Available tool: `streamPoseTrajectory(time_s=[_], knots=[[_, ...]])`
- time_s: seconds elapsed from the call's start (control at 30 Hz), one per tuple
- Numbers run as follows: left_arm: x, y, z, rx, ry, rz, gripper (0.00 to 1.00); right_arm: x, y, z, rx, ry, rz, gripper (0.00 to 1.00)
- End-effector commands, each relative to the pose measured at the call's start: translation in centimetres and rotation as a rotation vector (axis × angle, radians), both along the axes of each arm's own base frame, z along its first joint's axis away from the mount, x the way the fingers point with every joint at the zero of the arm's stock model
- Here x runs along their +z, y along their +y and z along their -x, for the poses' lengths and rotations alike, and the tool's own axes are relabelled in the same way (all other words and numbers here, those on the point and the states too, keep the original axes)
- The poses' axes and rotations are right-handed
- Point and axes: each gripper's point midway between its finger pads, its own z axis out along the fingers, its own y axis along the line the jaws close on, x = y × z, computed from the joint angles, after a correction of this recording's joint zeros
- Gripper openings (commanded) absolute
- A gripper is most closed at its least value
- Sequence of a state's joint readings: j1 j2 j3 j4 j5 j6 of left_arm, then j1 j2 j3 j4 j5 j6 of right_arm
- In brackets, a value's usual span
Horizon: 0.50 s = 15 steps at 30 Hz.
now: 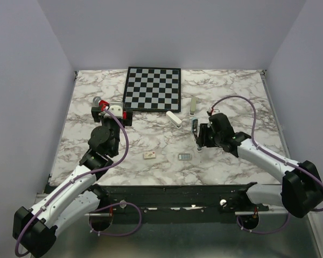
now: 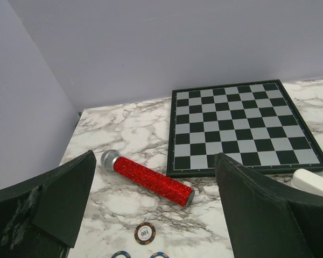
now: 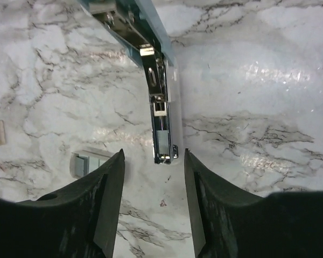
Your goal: Load the staples into the stapler
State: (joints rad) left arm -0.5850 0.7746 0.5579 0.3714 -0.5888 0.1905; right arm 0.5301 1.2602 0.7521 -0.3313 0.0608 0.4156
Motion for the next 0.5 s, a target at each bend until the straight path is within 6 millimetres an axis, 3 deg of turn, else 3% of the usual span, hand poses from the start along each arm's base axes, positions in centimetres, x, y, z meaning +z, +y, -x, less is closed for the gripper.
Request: streamPoseTrajectory(time_s=[0.0, 0.07, 0.13, 0.27, 0.47], knots=[[-0.7, -2.6, -0.1, -0.128, 0.014, 0.02, 0.99, -2.2, 0.9, 1.2, 0.059, -0.039, -0.039, 0.58], [-1.3, -3.3, -0.2, -0.161, 0.039, 0.028, 0.99, -1.8, 1.2, 0.6, 0.052, -0.107, -0.049, 0.59], [-1.5, -4.3, -0.1, -0.212, 0.051, 0.032, 0.99, -2.8, 0.7, 0.9, 0.035, -0.138, -0.025, 0.6], [-2.4, -6.0, 0.1, -0.298, 0.105, 0.042, 0.99, -2.2, 0.6, -0.1, 0.002, -0.268, -0.052, 0.59], [-2.9, -8.1, 1.0, -0.422, 0.145, 0.042, 0.99, -2.9, 0.2, -0.5, -0.008, -0.303, -0.034, 0.54]])
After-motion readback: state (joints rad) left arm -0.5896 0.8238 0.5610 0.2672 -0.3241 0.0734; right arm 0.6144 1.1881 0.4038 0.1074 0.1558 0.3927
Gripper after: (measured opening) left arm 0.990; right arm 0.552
